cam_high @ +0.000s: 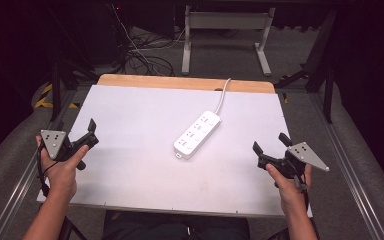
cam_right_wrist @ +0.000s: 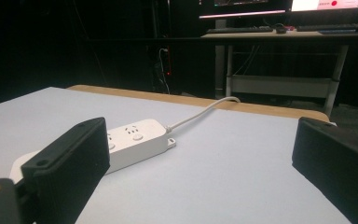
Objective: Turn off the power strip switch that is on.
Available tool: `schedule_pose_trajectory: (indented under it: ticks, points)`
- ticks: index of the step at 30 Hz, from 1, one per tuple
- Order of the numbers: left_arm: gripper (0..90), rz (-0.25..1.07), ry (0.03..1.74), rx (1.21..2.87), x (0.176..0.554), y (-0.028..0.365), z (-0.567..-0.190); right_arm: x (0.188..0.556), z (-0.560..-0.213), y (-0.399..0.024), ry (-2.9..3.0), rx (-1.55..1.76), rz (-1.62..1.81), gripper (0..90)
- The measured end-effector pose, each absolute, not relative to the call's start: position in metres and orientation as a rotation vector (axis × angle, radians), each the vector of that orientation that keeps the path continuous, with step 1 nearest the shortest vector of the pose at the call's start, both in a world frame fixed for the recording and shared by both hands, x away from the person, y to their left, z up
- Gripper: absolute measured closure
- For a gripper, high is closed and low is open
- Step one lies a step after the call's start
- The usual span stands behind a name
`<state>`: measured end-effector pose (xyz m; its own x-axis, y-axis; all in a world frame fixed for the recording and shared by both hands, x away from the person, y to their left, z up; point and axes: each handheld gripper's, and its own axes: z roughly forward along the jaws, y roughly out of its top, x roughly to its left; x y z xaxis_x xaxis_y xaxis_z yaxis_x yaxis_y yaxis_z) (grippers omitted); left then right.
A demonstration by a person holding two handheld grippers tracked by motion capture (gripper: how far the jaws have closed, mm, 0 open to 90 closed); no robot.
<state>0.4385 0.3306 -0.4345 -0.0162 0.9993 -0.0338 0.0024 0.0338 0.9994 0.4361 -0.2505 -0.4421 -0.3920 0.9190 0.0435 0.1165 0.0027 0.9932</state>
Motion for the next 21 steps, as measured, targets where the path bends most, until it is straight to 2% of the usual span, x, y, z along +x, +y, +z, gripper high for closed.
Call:
schedule_pose_trajectory:
  ticks: [11,16,20,21]
  points:
    - [4.5,1.198,1.24,1.172,0.4372,0.3326,-0.434,0.4361,-0.4422,-0.2486,1.59,1.104,1.451,5.6]
    - [4.5,1.199,1.243,1.17,0.4374,0.3334,-0.4342,0.4358,-0.4416,-0.2489,1.591,1.097,1.461,15.3]
    - [4.5,1.197,1.244,1.171,0.4374,0.3333,-0.4342,0.4352,-0.4388,-0.249,1.608,1.055,1.442,30.1]
    - [4.3,1.194,1.244,1.171,0.4374,0.3331,-0.4343,0.4354,-0.4368,-0.2499,1.606,1.042,1.433,38.9]
